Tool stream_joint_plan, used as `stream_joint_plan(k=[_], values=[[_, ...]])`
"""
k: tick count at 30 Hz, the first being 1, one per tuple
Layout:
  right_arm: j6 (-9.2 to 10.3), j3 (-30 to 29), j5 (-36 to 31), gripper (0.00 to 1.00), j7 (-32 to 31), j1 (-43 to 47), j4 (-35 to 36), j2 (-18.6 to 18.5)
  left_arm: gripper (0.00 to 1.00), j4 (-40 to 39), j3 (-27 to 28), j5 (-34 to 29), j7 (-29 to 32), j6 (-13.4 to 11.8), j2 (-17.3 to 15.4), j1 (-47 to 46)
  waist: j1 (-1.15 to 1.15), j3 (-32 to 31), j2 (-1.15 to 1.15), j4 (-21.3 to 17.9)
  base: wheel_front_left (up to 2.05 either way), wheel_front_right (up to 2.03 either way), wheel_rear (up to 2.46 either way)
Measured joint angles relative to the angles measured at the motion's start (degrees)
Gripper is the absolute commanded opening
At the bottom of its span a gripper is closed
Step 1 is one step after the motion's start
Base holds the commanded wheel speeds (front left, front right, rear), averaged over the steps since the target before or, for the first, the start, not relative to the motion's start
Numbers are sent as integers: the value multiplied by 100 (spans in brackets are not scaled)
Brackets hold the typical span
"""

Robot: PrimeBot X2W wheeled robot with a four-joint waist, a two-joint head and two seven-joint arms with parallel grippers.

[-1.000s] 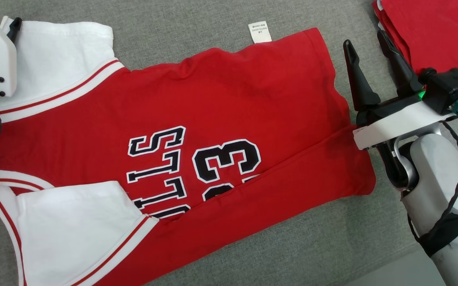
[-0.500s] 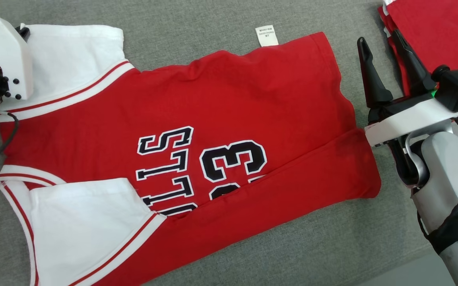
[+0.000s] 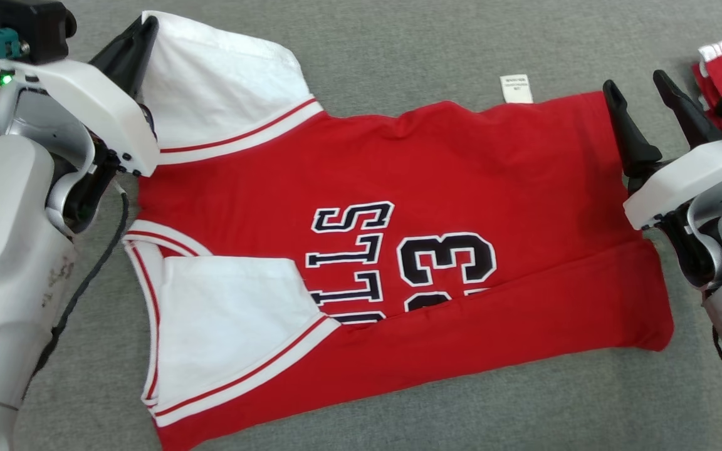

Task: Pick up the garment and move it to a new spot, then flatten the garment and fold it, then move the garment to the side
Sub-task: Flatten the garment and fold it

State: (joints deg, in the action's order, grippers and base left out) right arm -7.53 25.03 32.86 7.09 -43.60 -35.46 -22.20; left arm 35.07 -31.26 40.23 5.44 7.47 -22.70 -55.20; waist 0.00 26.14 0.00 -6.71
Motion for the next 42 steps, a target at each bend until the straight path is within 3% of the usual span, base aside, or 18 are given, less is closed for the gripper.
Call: stream_joint_plan(k=[11, 24, 26, 27, 34, 42], values=[[0, 1021, 834, 100, -1079, -142, -297, -1071, 0, -486, -156, 141, -826, -2, 427, 704, 0, -174, 0, 880, 0, 0, 0], [0, 1689, 1478, 100, -1608, -503, -653, -1377, 0, -567, -324, 112, -882, -2, 447, 805, 0, -137, 0, 1136, 0, 0, 0], [3, 1789, 1614, 18, -1670, -528, -660, -1373, 0, -556, -331, 104, -892, -7, 417, 805, 0, -150, 0, 1132, 0, 0, 0], [3, 1840, 1651, 0, -1669, -545, -658, -1374, 0, -549, -331, 104, -898, -16, 402, 805, 0, -158, 0, 1125, 0, 0, 0], [2, 2067, 1625, 0, -1050, -681, -781, -1479, 0, -456, -372, -145, -1087, -203, 318, 767, 0, -181, 0, 1021, 0, 0, 0], [-2, 2185, 1400, 0, -246, -1031, -1127, -1345, 0, -83, -325, -203, -1206, -349, 385, 421, 0, -69, 0, 853, 0, 0, 0]])
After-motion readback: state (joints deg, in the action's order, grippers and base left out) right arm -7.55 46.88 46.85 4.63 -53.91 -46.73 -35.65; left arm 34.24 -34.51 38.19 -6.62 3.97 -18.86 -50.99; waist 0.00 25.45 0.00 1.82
